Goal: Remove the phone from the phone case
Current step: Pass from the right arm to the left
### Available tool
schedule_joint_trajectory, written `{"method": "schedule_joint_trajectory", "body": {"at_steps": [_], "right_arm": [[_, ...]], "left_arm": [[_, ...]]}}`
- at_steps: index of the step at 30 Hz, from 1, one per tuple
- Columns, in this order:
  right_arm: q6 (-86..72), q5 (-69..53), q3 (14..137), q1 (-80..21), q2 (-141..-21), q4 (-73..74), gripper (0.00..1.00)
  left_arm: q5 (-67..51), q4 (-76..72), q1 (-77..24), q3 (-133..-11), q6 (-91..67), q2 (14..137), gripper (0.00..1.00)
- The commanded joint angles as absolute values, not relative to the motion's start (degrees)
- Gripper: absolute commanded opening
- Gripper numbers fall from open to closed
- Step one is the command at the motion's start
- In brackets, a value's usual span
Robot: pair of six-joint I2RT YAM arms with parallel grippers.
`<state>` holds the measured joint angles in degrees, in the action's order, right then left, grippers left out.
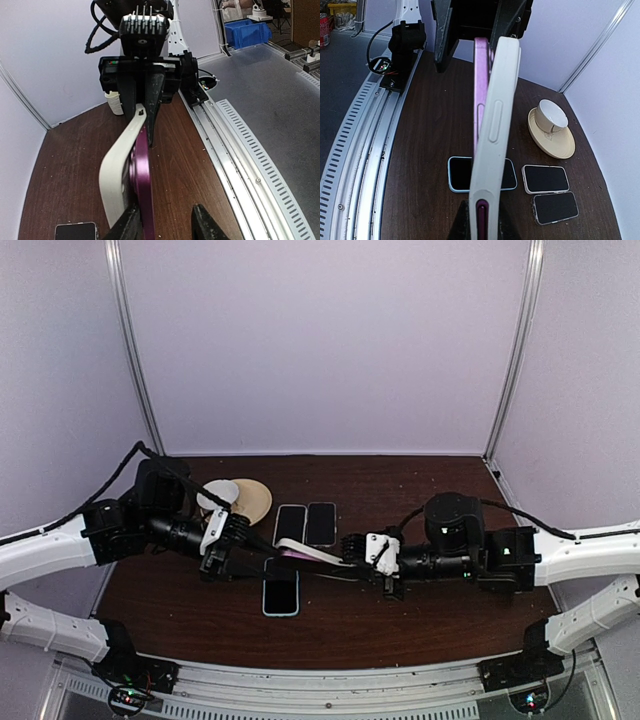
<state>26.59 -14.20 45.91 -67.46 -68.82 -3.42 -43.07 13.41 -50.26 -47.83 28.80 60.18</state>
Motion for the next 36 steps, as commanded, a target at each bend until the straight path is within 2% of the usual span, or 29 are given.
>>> {"method": "schedule_joint_trajectory", "body": {"at_steps": [1, 7, 25, 30, 35, 36], "right_arm": [[27.1, -18.3, 50.1, -69.4, -69.1, -9.2, 0.0], [27.5, -18.5, 51.4, -70.2, -70.2, -8.9, 0.0], [26.6, -17.8, 54.6, -72.4, -75.0, -13.0, 0.0], [24.2, -18.3, 54.2, -72.8, -75.4, -15.4, 0.0], [22.0, -15.5, 51.3, -72.8, -74.1, -17.2, 0.0], [21.6, -14.3, 50.4, -72.8, -73.7, -17.6, 0.04]], "left_arm": [[-41.3, 12.3, -50.4, -49.7, 29.3, 61.3, 0.39], [-40.1, 12.6, -50.4, -50.1, 29.2, 61.6, 0.38], [-36.6, 13.4, -50.4, -51.7, 29.0, 62.5, 0.12], [-34.1, 14.4, -50.4, -52.6, 29.6, 62.7, 0.0], [-31.7, 14.5, -50.4, -52.5, 30.5, 62.4, 0.0], [-31.6, 14.5, -50.4, -52.4, 30.9, 62.3, 0.0]]}}
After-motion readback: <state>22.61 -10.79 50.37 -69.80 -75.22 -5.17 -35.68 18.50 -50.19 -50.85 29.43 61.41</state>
